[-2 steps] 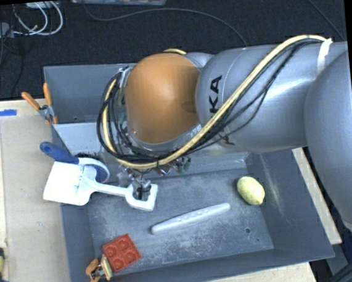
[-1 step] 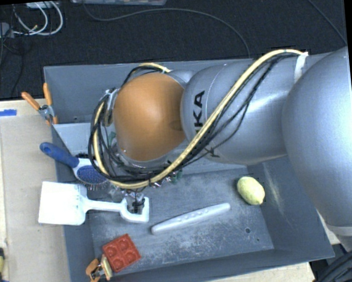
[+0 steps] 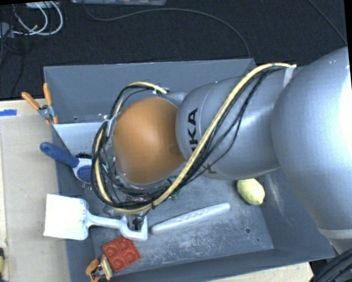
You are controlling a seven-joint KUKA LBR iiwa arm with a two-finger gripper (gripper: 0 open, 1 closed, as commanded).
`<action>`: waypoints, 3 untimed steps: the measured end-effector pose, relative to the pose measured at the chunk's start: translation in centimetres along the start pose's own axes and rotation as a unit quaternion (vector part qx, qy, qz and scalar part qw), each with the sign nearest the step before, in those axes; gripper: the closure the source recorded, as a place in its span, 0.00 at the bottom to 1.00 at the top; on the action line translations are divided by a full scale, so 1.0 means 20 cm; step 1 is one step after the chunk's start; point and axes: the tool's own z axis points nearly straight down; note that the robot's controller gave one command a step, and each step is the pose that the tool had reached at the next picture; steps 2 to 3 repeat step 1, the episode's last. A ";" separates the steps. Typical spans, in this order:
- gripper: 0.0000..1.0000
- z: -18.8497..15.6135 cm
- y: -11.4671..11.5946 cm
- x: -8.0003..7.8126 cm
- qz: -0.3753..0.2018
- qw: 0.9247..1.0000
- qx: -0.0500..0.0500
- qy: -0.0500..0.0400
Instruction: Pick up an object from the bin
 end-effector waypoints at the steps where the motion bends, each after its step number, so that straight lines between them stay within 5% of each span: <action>1: 1.00 -0.05 -0.03 -0.05 0.015 1.000 -0.001 0.002; 3: 1.00 -0.05 -0.03 -0.05 0.015 1.000 -0.001 0.002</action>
Offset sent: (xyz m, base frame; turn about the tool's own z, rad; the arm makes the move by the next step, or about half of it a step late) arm 0.0238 -0.0083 -0.0433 -0.7077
